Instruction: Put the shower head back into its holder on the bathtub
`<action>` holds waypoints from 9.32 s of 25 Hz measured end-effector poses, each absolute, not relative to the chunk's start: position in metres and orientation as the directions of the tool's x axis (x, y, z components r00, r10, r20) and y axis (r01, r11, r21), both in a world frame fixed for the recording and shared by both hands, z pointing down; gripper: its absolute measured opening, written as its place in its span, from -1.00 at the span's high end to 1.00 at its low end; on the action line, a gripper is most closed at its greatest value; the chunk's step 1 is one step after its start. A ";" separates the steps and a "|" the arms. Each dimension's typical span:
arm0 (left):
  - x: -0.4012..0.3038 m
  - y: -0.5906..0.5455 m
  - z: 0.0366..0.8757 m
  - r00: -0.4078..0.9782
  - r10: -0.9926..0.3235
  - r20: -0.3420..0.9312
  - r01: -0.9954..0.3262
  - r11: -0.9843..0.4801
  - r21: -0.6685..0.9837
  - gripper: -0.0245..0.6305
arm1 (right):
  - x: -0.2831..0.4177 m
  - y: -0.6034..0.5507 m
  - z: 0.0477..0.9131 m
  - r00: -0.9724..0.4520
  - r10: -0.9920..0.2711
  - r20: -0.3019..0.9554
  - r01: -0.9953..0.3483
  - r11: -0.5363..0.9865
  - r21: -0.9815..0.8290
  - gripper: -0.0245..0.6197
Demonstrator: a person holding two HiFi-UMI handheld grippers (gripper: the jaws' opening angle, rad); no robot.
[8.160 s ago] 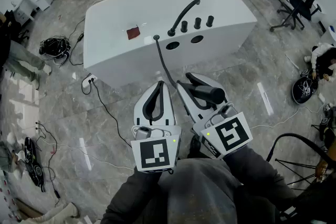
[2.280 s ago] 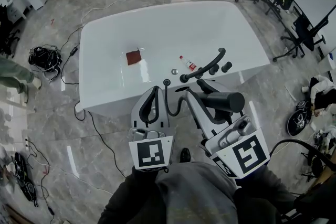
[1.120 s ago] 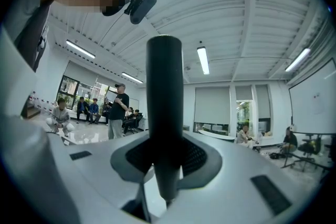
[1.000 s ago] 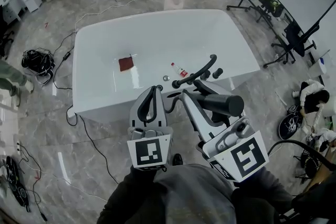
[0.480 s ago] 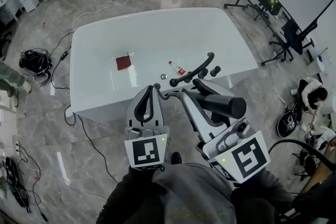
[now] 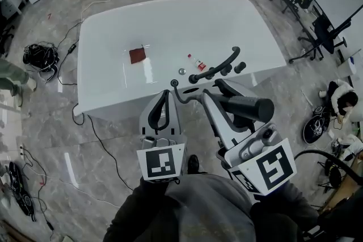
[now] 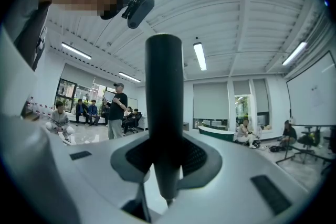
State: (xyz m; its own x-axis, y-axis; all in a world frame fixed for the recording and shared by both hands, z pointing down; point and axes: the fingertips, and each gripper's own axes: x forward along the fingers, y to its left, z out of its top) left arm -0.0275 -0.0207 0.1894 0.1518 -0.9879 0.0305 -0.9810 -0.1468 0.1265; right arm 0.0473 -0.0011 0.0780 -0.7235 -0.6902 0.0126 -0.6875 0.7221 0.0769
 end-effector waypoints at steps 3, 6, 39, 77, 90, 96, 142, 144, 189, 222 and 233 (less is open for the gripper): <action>-0.029 -0.022 0.191 0.152 -0.988 0.028 -0.981 -0.147 0.130 0.92 | 0.047 -0.004 0.074 -0.719 -0.695 0.005 -0.692 0.717 0.085 0.58; -0.032 -0.026 0.190 0.147 -0.989 0.025 -0.981 -0.143 0.132 0.92 | 0.044 -0.008 0.070 -0.721 -0.693 0.003 -0.690 0.718 0.094 0.58; -0.055 -0.049 0.221 0.184 -0.979 0.082 -0.978 -0.175 0.112 0.92 | 0.026 -0.050 0.153 -0.659 -0.743 0.115 -0.746 0.665 0.025 0.58; -0.027 -0.124 0.253 0.081 -0.987 0.138 -0.996 -0.074 0.050 0.92 | 0.057 -0.126 0.202 -0.751 -0.644 0.146 -0.658 0.749 -0.083 0.58; -0.043 -0.143 0.294 0.106 -0.981 0.162 -0.994 -0.098 0.055 0.93 | 0.038 -0.143 0.243 -0.740 -0.645 0.192 -0.668 0.740 -0.086 0.58; -0.051 -0.158 0.326 0.136 -0.976 0.170 -0.990 -0.129 0.052 0.92 | 0.034 -0.159 0.275 -0.707 -0.678 0.200 -0.702 0.707 -0.084 0.58; -0.065 -0.171 0.408 0.153 -0.980 0.125 -0.988 -0.149 0.034 0.93 | 0.008 -0.174 0.366 -0.714 -0.670 0.203 -0.692 0.718 -0.068 0.58; -0.066 -0.171 0.412 0.151 -0.981 0.125 -0.988 -0.148 0.033 0.92 | 0.008 -0.174 0.370 -0.713 -0.671 0.205 -0.694 0.717 -0.067 0.58; -0.090 -0.191 0.481 0.121 -0.982 0.144 -0.992 -0.114 0.051 0.92 | -0.007 -0.200 0.453 -0.713 -0.654 0.255 -0.689 0.721 -0.078 0.58; -0.104 -0.210 0.520 0.118 -0.976 0.184 -0.992 -0.108 0.064 0.92 | -0.011 -0.220 0.510 -0.690 -0.655 0.308 -0.707 0.701 -0.093 0.58; -0.106 -0.215 0.526 0.120 -0.973 0.197 -0.992 -0.109 0.064 0.92 | -0.013 -0.224 0.529 -0.683 -0.654 0.326 -0.707 0.704 -0.070 0.58</action>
State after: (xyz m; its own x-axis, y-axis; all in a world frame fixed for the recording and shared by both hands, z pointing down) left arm -0.1058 -0.2149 0.5265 0.1200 -0.9729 0.1975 -0.9920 -0.1094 0.0637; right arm -0.0131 -0.2235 0.5290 -0.6832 -0.6537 0.3256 -0.7068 0.7040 -0.0698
